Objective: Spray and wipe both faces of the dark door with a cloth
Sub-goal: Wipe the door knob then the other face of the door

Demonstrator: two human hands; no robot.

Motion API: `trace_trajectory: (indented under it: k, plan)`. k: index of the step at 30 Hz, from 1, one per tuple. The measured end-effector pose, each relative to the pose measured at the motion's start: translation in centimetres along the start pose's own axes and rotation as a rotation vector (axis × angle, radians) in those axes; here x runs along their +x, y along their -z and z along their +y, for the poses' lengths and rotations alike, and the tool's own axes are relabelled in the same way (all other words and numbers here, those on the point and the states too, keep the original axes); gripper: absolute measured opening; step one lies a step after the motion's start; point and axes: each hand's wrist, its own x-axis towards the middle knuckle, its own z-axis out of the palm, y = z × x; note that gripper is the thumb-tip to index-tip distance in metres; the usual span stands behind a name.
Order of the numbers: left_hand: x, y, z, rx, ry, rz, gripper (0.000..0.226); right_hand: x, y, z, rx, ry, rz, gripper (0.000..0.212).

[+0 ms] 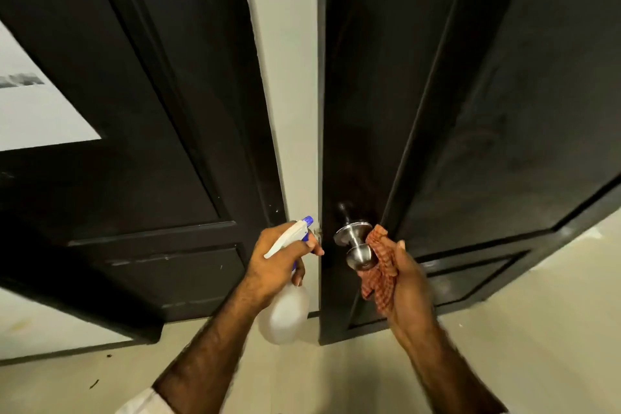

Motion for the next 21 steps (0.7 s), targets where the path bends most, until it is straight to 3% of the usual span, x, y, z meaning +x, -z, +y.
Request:
trace_trajectory:
  k: [2, 3, 5, 7, 8, 12, 15, 17, 19, 21]
  plan:
    - [0.6, 0.8, -0.1, -0.012, -0.012, -0.032, 0.02, 0.3, -0.5, -1.0, -0.224, 0.315, -0.038, 0.041]
    - [0.9, 1.5, -0.5, -0.025, -0.016, -0.055, 0.019, 0.4, -1.2, -1.1, -0.464, 0.502, -0.094, 0.031]
    - [1.4, 2.7, -1.1, -0.043, -0.027, -0.106, 0.019, 0.9, -2.8, -0.7, -1.241, 0.78, -0.077, 0.014]
    - [1.9, 4.0, -1.5, -0.082, -0.034, -0.156, 0.018, 0.9, -3.7, 1.0, -1.706, 0.899, 0.092, 0.031]
    - [2.0, 4.5, -1.4, -0.094, -0.038, -0.164, 0.02, 0.7, -3.9, 1.6, -1.754, 0.94, 0.119, 0.039]
    - [2.8, 6.4, -1.5, -0.136, 0.006, -0.204, 0.016, 0.4, -2.8, 1.9, -1.852, 1.248, 0.14, 0.035]
    - [3.3, 7.0, -1.9, -0.153, 0.037, -0.244, 0.014, 0.9, -1.7, 1.9, -2.104, 1.368, 0.114, 0.04]
    - [3.4, 7.2, -2.1, -0.164, 0.043, -0.257, 0.013, 0.8, -2.3, 2.5, -1.909, 1.2, 0.246, 0.039]
    - [3.3, 7.4, -2.5, -0.173, 0.05, -0.259, 0.014, 0.1, -4.9, 3.0, -1.337, 0.83, 0.465, 0.027]
    - [3.3, 7.7, -3.1, -0.167, 0.067, -0.265, 0.015, 0.0, -7.3, 3.5, -0.923, 0.613, 0.596, 0.012]
